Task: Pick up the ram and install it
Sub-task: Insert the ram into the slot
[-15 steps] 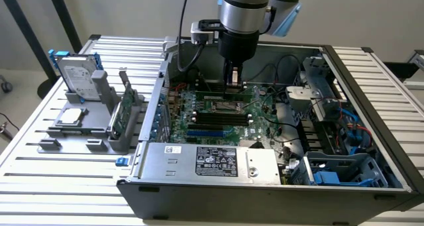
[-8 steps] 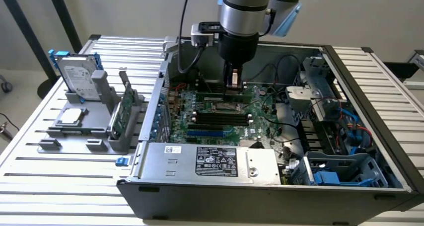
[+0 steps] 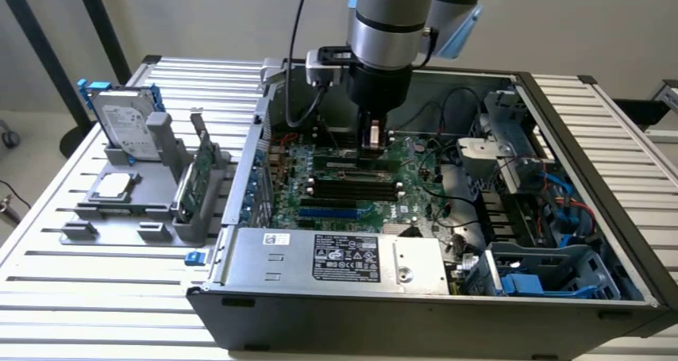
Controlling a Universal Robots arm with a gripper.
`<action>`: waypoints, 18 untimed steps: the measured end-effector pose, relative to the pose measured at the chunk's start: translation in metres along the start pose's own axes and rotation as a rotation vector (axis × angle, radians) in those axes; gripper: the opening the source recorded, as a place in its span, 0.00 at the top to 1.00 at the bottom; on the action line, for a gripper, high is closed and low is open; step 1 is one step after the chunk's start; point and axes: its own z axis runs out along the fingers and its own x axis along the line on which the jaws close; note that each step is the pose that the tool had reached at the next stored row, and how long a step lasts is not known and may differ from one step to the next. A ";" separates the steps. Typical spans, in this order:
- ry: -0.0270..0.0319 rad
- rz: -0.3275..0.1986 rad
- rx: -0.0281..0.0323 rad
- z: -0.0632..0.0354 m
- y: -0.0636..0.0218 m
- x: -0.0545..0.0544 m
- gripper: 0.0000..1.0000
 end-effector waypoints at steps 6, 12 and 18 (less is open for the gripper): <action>0.0000 0.000 0.0000 0.0105 -0.0010 0.001 0.86; 0.0001 0.000 0.0000 0.0157 -0.0017 0.002 0.86; 0.0001 0.000 0.0000 0.0188 -0.0030 0.003 0.86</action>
